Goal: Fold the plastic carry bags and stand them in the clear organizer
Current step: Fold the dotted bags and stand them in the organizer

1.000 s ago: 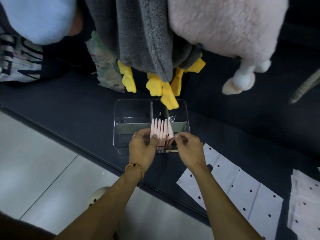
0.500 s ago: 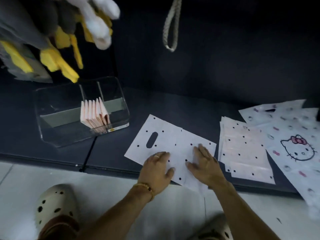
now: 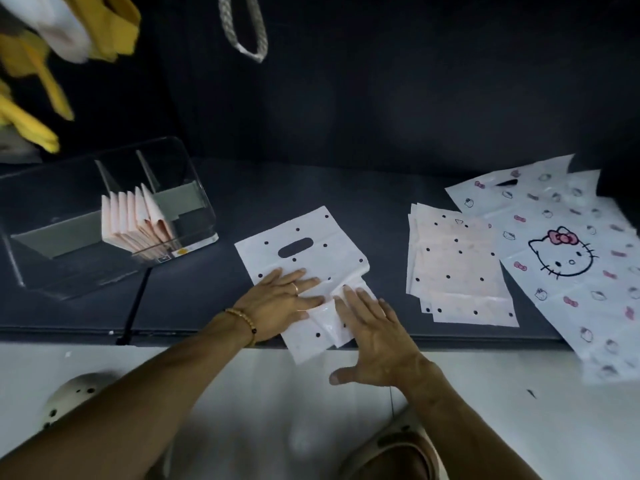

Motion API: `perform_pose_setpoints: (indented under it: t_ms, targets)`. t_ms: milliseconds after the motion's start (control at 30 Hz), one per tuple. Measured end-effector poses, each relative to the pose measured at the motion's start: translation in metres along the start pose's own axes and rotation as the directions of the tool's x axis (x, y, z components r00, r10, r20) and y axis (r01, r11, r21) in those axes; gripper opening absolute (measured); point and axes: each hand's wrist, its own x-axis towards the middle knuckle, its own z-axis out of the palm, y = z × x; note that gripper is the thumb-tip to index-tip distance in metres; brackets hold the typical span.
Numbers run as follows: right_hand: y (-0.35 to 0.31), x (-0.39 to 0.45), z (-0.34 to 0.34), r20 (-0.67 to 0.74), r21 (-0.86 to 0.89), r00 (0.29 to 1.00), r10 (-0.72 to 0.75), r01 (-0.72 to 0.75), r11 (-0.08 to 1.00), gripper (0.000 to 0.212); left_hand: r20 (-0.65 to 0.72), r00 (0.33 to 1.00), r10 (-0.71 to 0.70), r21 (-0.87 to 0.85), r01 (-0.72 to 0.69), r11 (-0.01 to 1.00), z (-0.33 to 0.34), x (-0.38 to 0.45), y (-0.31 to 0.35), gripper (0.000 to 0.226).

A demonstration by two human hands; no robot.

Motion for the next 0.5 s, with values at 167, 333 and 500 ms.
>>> perform_pose_setpoints:
  t_ms: [167,333,500]
  targets:
    - [-0.008,0.002,-0.006,-0.088,-0.047,0.996,0.027,-0.031,0.998,0.071,-0.239,0.97,-0.047,0.046,0.059,0.997,-0.009,-0.02,0.008,0.039]
    - [-0.025,0.003,-0.018,-0.184,-0.092,0.981,-0.06,0.044,0.995,0.028,-0.057,0.994,-0.09,-0.059,0.086,0.995,0.016,-0.049,0.028,0.094]
    - [-0.031,0.007,-0.024,-0.241,0.208,0.962,0.129,-0.079,0.975,0.019,-0.042,0.996,-0.074,-0.097,0.069,0.993,0.015,-0.054,0.019,0.092]
